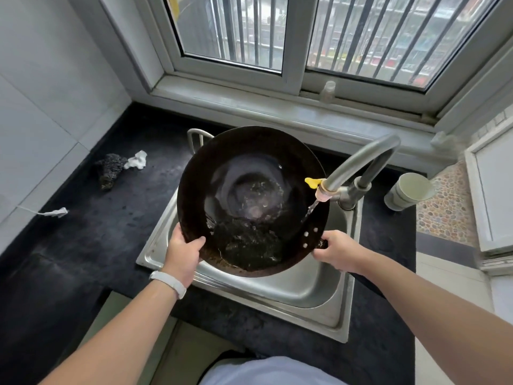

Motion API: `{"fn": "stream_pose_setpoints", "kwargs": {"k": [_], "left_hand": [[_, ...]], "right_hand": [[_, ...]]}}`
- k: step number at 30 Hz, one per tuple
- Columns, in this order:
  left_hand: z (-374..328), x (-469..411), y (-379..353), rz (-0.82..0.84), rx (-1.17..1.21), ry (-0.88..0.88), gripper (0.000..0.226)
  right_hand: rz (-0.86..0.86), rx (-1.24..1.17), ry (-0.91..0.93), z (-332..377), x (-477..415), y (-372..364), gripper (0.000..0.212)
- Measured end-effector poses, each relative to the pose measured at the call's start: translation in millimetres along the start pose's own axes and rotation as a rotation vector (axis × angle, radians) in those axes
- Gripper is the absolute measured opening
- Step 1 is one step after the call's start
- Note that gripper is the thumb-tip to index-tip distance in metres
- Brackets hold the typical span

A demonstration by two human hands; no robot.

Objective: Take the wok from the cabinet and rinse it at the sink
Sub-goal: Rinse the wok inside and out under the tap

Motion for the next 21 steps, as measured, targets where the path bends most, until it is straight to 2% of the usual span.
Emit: {"fn": "stream_pose_setpoints", "kwargs": {"k": [10, 16, 21], "left_hand": [[-1, 5, -20, -0.033, 0.029, 0.045, 0.041], [7, 19, -15, -0.13, 0.031, 0.045, 0.038], [11, 32, -5, -0.189, 0.033, 0.059, 0.03]], "right_hand": [[-0.028, 0.177, 0.078, 5, -9, 36, 0.007], [-0.003, 0.229, 0.117, 4, -20, 31, 0.025], [0.048, 0.252, 0.153, 7, -32, 20, 0.006]]}}
Point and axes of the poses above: each hand's wrist, its own x-axis away from the middle knuckle, its own y-axis out of the back of the hand, z = x × y, the point moved 3 cm from there along -x, towards the middle knuckle, and after that the axes turned 13 degrees about z, right-handed, at the moved point
